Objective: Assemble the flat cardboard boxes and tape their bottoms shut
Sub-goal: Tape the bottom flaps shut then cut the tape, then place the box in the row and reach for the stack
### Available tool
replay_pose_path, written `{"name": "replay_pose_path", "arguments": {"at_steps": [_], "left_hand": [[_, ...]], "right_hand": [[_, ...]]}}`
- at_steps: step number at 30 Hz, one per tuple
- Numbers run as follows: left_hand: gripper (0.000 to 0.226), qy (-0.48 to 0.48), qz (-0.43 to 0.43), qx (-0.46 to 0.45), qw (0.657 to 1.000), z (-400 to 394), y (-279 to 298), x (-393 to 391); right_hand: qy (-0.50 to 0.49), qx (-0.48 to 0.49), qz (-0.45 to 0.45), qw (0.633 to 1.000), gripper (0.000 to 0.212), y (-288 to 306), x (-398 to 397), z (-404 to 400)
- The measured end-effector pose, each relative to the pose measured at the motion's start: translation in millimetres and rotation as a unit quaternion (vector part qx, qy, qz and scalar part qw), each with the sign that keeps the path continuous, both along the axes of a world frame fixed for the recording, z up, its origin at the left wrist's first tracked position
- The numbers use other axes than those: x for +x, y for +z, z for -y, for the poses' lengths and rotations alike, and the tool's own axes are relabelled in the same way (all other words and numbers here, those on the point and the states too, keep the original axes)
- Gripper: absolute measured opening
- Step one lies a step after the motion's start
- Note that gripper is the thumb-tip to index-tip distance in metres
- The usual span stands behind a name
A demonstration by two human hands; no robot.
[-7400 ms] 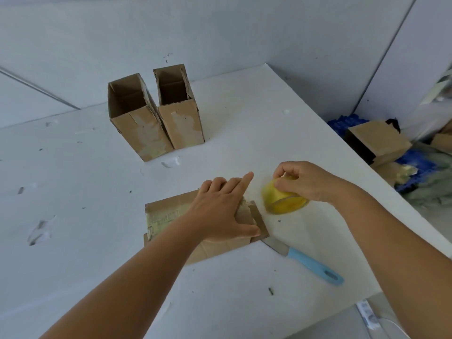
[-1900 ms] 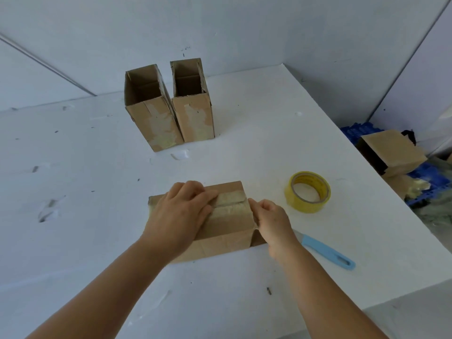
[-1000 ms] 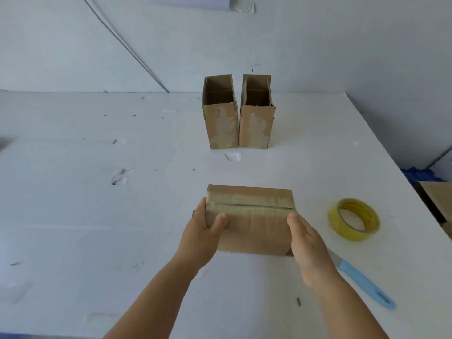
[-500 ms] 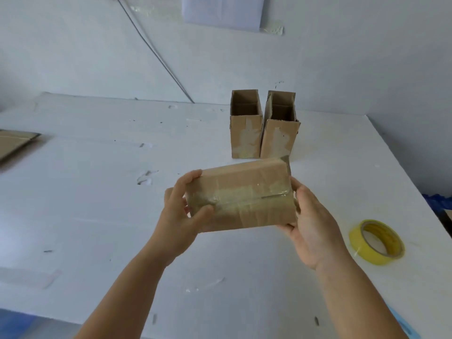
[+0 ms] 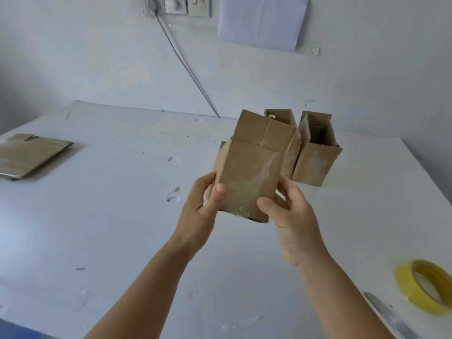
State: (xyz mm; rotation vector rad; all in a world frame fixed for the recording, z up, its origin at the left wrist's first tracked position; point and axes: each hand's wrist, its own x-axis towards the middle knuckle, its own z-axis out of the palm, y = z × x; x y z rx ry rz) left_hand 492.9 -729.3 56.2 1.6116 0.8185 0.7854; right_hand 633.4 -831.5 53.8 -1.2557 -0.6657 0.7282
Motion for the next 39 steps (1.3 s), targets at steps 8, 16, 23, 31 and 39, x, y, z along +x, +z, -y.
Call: {"name": "replay_pose_path", "arguments": {"at_steps": [8,16,23,31,39], "left_hand": [[0.038,0.024,-0.026,0.025,0.999,-54.5,-24.6,17.1],[0.035,-0.008,-0.148,0.061,0.987,-93.3,-70.1,50.4],[0.027,-0.015,-0.166,0.020,0.986,-126.5,-89.3,78.8],[0.038,-0.089,-0.162,0.050,0.981,-167.6,-97.7,117.1],[0.057,-0.128,-0.185,0.096,0.970,-178.7,-106.0,139.7]], "right_hand": [[-0.098,-0.094,0.156,0.979,0.056,-17.1,-2.6,-52.5],[-0.164,-0.184,0.168,0.954,0.045,-66.4,16.7,-88.0],[-0.245,-0.212,0.125,0.938,0.025,-97.1,38.0,-117.4],[-0.226,-0.245,0.133,0.933,0.044,-100.4,67.8,-160.3],[-0.223,-0.253,0.125,0.933,0.056,-96.5,82.7,-176.9]]}}
